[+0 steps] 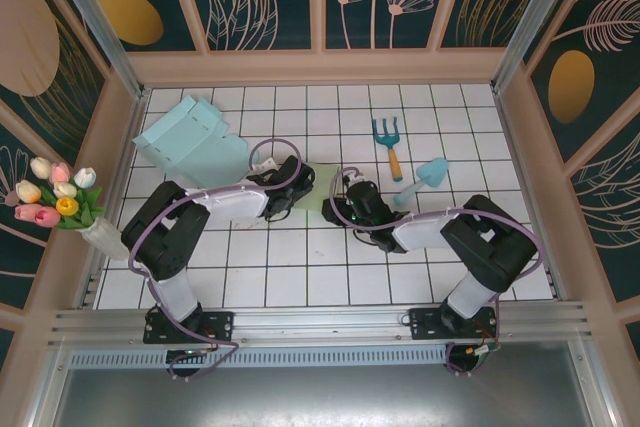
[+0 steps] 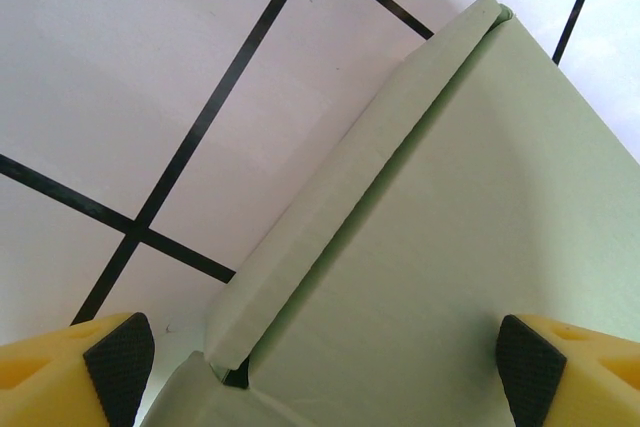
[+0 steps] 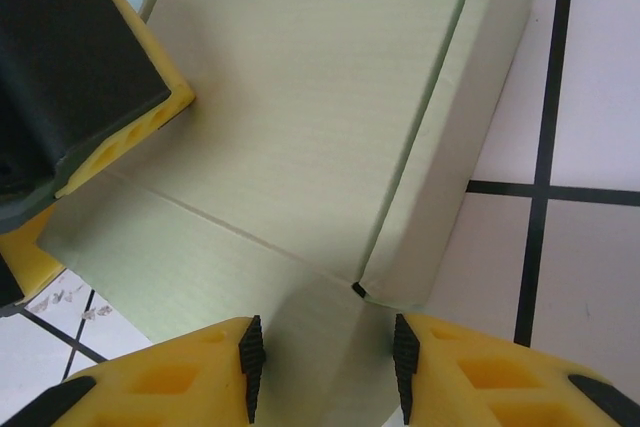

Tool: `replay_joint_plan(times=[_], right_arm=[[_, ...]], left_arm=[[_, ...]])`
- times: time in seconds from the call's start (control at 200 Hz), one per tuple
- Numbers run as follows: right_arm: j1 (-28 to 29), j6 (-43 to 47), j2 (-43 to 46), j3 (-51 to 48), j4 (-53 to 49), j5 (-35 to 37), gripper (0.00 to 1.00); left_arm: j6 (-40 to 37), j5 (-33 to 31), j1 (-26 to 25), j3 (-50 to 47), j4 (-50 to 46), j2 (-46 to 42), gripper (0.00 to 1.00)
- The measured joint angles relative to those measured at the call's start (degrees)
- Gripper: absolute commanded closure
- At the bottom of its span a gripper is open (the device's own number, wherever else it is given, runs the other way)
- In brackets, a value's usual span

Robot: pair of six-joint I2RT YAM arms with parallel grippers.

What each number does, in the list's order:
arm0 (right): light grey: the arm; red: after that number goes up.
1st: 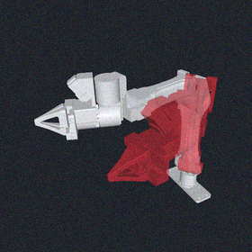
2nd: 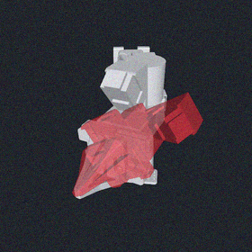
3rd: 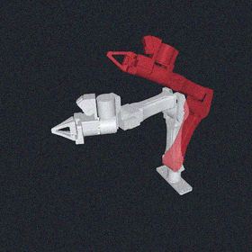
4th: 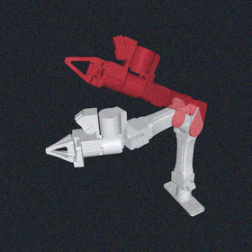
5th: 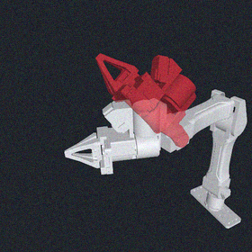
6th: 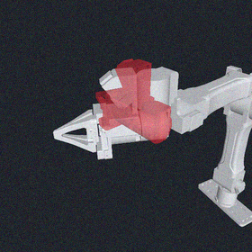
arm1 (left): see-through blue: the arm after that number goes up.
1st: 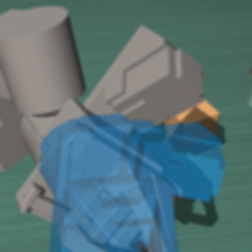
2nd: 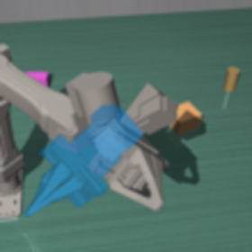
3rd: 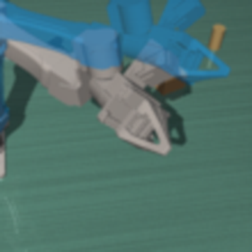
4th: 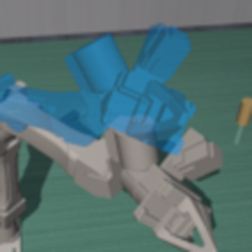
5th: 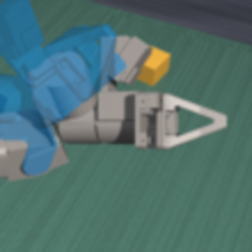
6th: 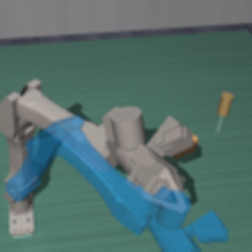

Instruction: Fold the paper box

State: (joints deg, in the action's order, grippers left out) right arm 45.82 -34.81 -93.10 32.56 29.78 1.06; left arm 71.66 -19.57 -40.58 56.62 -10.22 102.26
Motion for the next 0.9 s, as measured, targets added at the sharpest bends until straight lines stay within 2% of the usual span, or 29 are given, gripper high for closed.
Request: replay_joint_plan(times=[0.425,0.896], right_arm=[[0.26,-2.03,0.07,-1.09,1.46,-0.98,0.62],[0.68,-0.42,0.07,-1.51,2.14,-0.66,0.63]], left_arm=[[0.02,-0.02,0.00,0.00,-0.04,-0.02,0.10],[0.02,-0.04,0.00,0.00,-0.07,-0.07,0.10]])
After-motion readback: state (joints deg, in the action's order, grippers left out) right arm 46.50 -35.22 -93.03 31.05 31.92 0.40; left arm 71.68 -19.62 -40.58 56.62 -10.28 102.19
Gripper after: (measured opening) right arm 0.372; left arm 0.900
